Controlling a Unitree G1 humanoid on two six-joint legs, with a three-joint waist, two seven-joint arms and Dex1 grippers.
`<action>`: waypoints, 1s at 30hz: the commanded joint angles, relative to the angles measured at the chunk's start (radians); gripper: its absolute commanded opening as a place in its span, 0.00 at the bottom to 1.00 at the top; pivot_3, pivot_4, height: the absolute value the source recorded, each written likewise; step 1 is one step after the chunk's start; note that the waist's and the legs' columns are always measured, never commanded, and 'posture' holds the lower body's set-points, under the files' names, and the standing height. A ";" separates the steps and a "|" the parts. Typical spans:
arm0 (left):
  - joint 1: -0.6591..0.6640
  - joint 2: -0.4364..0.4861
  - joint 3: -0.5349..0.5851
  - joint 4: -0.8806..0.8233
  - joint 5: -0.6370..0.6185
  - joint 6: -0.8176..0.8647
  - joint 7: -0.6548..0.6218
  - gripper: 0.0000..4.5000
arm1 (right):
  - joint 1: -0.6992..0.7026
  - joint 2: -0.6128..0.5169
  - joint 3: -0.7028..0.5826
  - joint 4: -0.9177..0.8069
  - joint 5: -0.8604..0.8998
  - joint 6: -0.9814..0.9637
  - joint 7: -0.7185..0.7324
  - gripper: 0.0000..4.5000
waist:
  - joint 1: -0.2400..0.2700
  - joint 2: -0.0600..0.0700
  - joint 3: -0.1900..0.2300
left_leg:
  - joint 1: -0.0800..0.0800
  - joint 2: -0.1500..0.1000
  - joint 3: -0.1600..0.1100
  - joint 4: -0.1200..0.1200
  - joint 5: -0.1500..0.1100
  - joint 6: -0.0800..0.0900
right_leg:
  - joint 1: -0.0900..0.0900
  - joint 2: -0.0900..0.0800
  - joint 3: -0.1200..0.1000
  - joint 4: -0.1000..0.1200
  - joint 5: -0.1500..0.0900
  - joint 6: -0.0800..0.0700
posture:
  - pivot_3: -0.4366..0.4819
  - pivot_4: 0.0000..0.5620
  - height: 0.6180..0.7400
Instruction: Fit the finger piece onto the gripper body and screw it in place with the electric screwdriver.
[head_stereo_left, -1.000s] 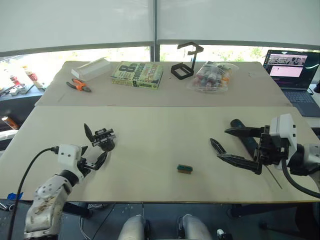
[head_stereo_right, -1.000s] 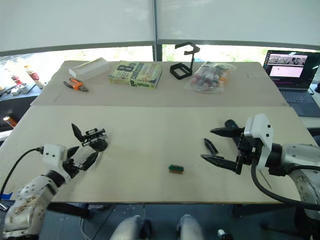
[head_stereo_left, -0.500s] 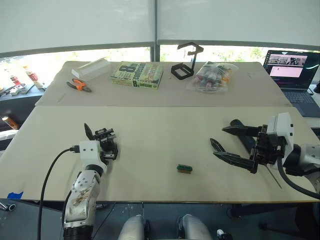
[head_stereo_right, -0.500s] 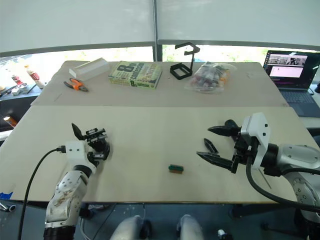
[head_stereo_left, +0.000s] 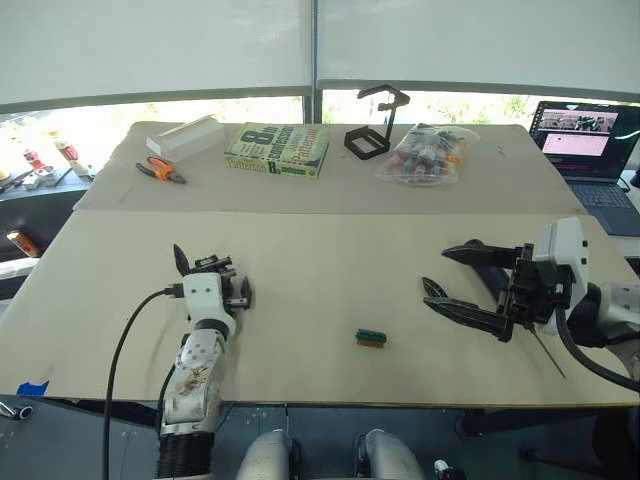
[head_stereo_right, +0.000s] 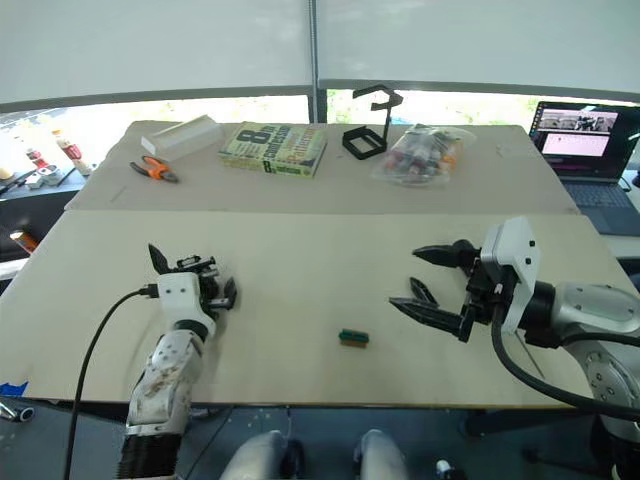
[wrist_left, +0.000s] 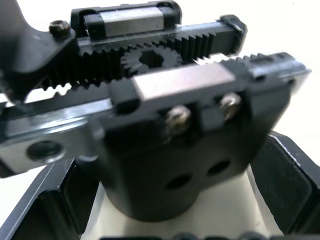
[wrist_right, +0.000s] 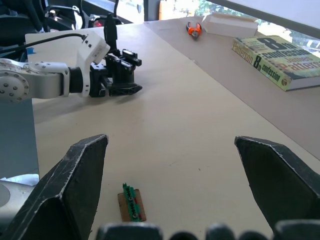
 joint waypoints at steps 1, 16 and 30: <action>-0.007 0.006 0.008 -0.002 -0.006 -0.041 -0.012 0.80 | -0.013 -0.011 -0.023 -0.031 0.021 0.009 -0.010 1.00 | 0.000 0.000 0.000 | 0.000 0.000 0.000 0.000 0.000 0.000 | 0.000 0.000 0.000 0.000 0.000 0.000 | 0.48 0.27 1.00; -0.227 0.271 -0.218 0.095 -0.196 -0.054 -0.797 0.53 | -0.008 -0.039 -0.005 -0.037 0.024 0.019 0.038 1.00 | 0.002 0.002 -0.001 | -0.005 -0.001 0.000 0.003 0.000 0.000 | -0.003 0.001 -0.005 0.000 0.000 0.000 | 0.48 0.27 1.00; -0.370 0.412 -0.351 0.369 -0.151 -0.229 -1.265 0.53 | 0.103 -0.022 -0.030 -0.130 0.011 0.015 0.015 1.00 | -0.024 0.003 -0.002 | -0.003 0.000 -0.001 0.002 0.000 0.000 | -0.002 0.002 -0.002 0.001 -0.004 0.006 | 0.48 0.27 1.00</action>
